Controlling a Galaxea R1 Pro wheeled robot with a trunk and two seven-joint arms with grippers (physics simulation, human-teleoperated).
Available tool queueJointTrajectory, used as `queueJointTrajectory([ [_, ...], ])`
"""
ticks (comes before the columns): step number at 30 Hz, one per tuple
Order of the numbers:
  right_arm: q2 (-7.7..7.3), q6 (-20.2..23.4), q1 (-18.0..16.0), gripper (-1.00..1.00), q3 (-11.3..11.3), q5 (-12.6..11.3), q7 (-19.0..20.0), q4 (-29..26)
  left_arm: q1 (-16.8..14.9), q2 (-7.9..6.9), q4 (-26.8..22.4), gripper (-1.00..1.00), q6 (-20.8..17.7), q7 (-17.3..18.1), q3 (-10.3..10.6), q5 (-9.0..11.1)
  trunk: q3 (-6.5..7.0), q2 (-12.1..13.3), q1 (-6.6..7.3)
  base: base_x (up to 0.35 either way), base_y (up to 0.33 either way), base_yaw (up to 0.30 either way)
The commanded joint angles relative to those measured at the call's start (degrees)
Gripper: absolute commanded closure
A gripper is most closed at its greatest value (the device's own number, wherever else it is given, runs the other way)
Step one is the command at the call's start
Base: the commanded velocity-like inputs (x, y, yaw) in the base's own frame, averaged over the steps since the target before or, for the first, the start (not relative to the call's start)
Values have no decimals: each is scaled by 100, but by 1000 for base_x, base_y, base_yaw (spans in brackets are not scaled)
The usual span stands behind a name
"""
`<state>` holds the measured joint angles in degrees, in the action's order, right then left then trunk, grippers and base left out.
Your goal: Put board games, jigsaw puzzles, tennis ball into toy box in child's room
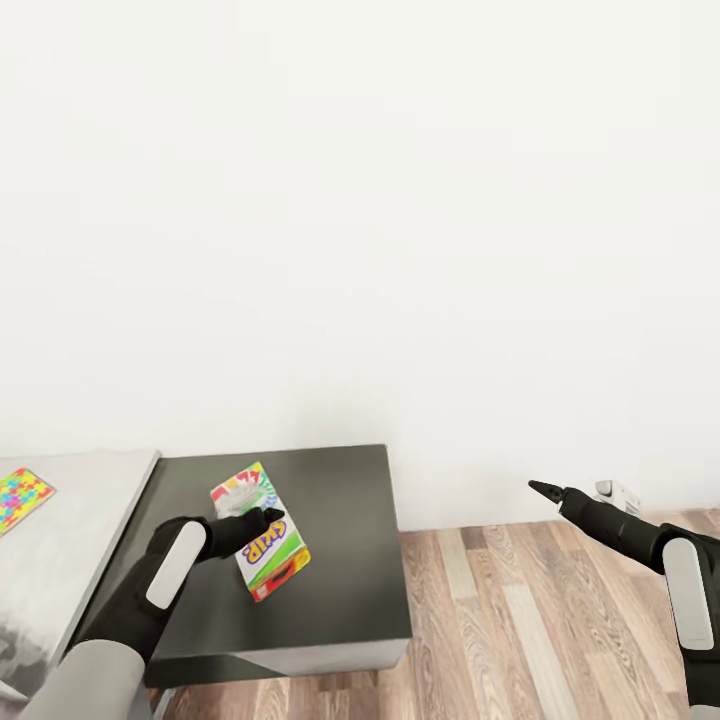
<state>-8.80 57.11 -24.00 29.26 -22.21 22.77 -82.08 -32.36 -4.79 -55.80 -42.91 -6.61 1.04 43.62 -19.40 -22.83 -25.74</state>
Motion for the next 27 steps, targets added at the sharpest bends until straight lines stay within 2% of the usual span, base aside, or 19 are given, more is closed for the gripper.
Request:
queueJointTrajectory([
  [1, 2, 26, -10, -100, 9, 50, 56, -1, 1, -5, -8, -100, -16, -63, 10, 76, -10, -9, -4, 0, 0, -264],
  [10, 2, 26, -8, -100, 9, 50, 55, -1, 1, -5, -9, -100, -16, -60, 10, 76, -10, -9, -4, 0, 0, -226],
  [27, 2, 24, -8, -100, 9, 50, 55, -1, 1, -5, -10, -100, -16, -59, 10, 76, -10, -9, -4, 0, 0, -36],
])
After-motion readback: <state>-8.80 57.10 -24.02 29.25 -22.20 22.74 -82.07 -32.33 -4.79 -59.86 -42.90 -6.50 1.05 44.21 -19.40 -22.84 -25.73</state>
